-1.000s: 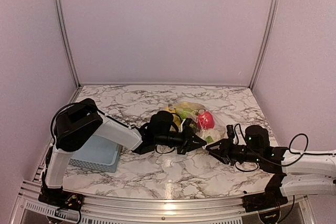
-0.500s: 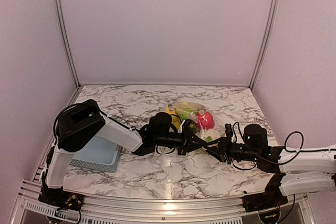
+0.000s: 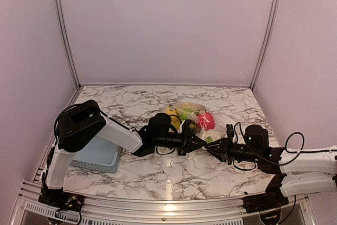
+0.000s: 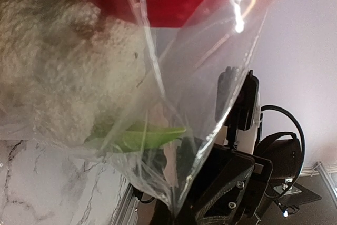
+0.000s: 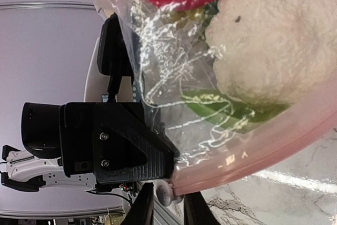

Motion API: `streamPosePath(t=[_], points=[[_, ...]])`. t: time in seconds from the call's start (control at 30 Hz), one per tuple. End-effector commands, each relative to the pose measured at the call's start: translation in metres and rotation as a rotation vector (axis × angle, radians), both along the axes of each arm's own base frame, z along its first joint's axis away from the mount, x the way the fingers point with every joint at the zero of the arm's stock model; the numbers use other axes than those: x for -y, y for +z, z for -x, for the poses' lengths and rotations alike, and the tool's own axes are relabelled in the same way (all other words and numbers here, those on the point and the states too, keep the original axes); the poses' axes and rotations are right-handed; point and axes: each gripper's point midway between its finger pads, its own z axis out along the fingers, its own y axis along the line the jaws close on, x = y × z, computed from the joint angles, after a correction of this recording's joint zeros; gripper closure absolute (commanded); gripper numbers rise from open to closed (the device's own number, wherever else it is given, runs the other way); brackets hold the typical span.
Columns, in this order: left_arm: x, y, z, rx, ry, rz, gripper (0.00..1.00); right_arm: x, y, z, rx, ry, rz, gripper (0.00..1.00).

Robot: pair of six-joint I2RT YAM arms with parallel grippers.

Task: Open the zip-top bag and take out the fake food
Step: Unzip the zipper food storage bag at the center of the board.

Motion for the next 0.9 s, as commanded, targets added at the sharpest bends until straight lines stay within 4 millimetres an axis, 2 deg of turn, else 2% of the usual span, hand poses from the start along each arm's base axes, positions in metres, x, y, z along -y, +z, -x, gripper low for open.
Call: streamPosePath(t=[0.0,0.3,0.87], points=[[-0.003,-0.013,0.001,-0.007,-0.012,-0.013,1.00,0.001,0.010,-0.007,0.033,-0.025,-0.024,0.83],[-0.005,-0.014,0.003,0.000,-0.014,-0.025,1.00,0.003,0.007,-0.008,0.009,-0.049,-0.032,1.00],[-0.019,-0.007,0.007,0.060,-0.006,-0.073,1.00,0.042,-0.003,-0.012,-0.045,-0.239,-0.064,1.00]])
